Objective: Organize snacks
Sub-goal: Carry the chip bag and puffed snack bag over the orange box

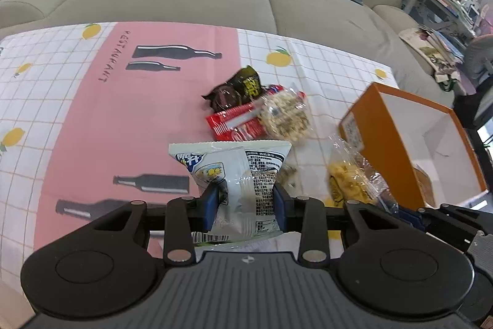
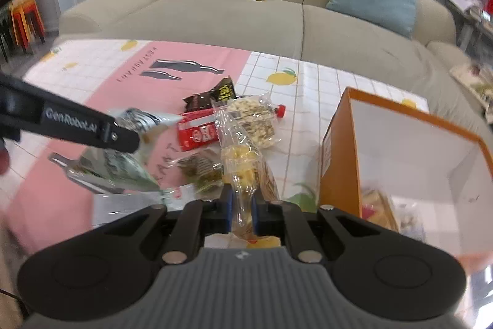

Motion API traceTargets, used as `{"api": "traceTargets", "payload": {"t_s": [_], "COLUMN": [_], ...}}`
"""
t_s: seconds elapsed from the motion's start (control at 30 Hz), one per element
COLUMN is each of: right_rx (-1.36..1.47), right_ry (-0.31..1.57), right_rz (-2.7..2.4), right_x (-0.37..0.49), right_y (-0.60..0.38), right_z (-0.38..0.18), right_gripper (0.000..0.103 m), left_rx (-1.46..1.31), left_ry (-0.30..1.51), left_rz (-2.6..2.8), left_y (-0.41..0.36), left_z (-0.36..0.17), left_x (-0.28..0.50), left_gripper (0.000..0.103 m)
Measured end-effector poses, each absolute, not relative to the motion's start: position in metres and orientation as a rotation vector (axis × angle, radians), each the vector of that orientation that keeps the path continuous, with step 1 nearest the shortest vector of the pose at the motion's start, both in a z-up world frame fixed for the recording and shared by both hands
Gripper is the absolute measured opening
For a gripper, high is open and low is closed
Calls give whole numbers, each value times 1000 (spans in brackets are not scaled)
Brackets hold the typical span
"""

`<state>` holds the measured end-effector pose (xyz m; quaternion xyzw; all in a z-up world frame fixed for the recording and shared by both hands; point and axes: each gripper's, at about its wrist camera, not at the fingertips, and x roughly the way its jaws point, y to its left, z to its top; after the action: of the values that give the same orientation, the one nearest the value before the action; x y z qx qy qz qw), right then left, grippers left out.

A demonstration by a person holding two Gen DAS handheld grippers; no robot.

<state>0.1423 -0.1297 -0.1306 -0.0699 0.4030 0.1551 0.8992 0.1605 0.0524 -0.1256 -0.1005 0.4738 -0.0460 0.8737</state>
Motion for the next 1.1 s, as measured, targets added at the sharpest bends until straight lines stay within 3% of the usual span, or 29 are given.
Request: {"api": "traceTargets", "payload": {"t_s": [0.6, 1.1], "right_rx": [194, 209], "right_ry": [817, 705], "right_rz": [370, 256], "right_x": [107, 128], "right_y": [-209, -295], "right_z": [-80, -13], "right_gripper": [7, 7], "left_rx": [-361, -319], "left_ry": [976, 929], "left_rz": [-227, -424], "left_y": [30, -55], "left_z": [-78, -30], "left_x": [128, 171], "left_gripper": [40, 40]}}
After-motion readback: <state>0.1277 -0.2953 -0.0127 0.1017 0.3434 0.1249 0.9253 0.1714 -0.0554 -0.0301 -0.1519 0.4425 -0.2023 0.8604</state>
